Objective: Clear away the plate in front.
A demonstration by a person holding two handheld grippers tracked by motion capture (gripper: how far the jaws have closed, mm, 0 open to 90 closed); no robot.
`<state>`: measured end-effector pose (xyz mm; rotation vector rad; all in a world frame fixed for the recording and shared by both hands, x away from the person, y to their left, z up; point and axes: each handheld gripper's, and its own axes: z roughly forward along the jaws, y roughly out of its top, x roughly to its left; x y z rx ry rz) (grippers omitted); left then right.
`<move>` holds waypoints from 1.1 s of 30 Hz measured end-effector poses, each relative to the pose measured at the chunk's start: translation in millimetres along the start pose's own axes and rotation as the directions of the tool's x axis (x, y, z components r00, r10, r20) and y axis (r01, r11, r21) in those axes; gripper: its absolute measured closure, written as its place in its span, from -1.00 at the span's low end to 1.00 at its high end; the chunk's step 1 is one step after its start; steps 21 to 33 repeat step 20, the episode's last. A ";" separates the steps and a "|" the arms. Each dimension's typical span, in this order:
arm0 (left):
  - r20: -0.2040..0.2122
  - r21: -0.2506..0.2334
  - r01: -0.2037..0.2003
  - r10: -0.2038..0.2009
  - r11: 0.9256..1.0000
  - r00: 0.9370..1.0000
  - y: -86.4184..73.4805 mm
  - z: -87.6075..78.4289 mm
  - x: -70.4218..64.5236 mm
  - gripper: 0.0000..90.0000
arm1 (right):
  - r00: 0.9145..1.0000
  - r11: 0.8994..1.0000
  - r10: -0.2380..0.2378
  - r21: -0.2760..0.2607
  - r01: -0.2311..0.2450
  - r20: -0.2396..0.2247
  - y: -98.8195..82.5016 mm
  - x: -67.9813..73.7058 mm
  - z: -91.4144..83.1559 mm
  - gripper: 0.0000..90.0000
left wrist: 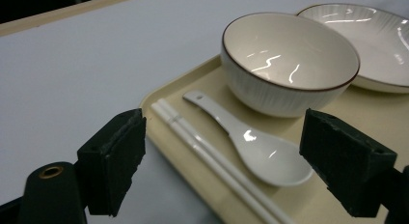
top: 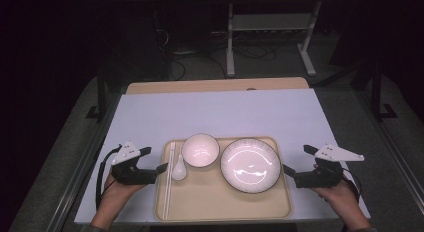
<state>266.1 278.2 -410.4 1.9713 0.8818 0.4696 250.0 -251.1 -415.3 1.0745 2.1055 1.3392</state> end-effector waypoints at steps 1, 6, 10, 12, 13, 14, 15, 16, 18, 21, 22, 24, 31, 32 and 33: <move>-0.014 0.006 -0.006 0.006 1.000 1.000 -3.0 -1.8 0.6 -0.65 | 1.000 1.000 -0.001 0.002 0.001 -0.001 -0.1 0.2 0.5 -1.00; -0.045 0.017 -0.012 0.013 1.000 0.999 -17.2 -9.0 4.9 -0.65 | 1.000 1.000 -0.004 0.007 0.004 -0.001 -1.0 0.7 1.3 -1.00; -0.039 0.032 -0.008 0.009 0.999 0.999 -22.2 -7.9 8.8 -0.65 | 1.000 1.000 -0.008 0.005 0.008 -0.001 -1.7 0.6 0.0 -1.00; -0.027 0.026 -0.005 0.005 1.000 1.000 -21.9 -6.2 8.8 -0.65 | 1.000 1.000 -0.005 0.004 0.005 0.001 -2.5 0.4 -1.4 -1.00; -0.022 0.028 -0.006 0.007 1.000 1.000 -21.7 -5.3 8.6 -0.65 | 1.000 1.000 -0.005 0.003 0.005 0.001 -2.8 -0.3 -1.8 -1.00; -0.020 0.027 -0.004 0.005 1.000 1.000 -21.5 -4.4 7.9 -0.65 | 1.000 1.000 -0.003 0.003 0.003 0.004 -3.1 -0.9 -2.0 -1.00; -0.017 0.029 -0.007 0.008 1.000 1.000 -21.3 -4.1 7.7 -0.65 | 1.000 1.000 0.002 0.002 -0.002 0.004 -3.4 -1.2 -2.2 -1.00; -0.013 0.027 -0.006 0.007 1.000 1.000 -21.0 -3.4 7.0 -0.65 | 1.000 1.000 0.002 0.001 -0.002 0.004 -3.5 -1.5 -2.2 -1.00; -0.009 0.022 -0.004 0.005 1.000 1.000 -20.6 -3.1 6.6 -0.65 | 1.000 1.000 0.002 0.000 -0.002 0.001 -3.6 -2.0 -2.3 -1.00; -0.005 0.019 -0.002 0.002 1.000 1.000 -20.3 -2.8 6.9 -0.65 | 1.000 1.000 0.000 0.000 0.000 -0.001 -3.8 -1.9 -2.0 -1.00; -0.005 0.019 -0.002 0.002 1.000 1.000 -20.3 -2.8 6.9 -0.65 | 1.000 1.000 0.000 0.000 0.000 -0.001 -3.8 -1.9 -2.0 -1.00; -0.005 0.019 -0.002 0.002 1.000 1.000 -20.3 -2.8 6.9 -0.65 | 1.000 1.000 0.000 0.000 0.000 -0.001 -3.8 -1.9 -2.0 -1.00; -0.005 0.019 -0.002 0.002 1.000 1.000 -20.3 -2.8 6.9 -0.65 | 1.000 1.000 0.000 0.000 0.000 -0.001 -3.8 -1.9 -2.0 -1.00; -0.005 0.019 -0.002 0.002 1.000 1.000 -20.3 -2.8 6.9 -0.65 | 1.000 1.000 0.000 0.000 0.000 -0.001 -3.8 -1.9 -2.0 -1.00; -0.005 0.019 -0.002 0.002 1.000 1.000 -20.3 -2.8 6.9 -0.65 | 1.000 1.000 0.000 0.000 0.000 -0.001 -3.8 -1.9 -2.0 -1.00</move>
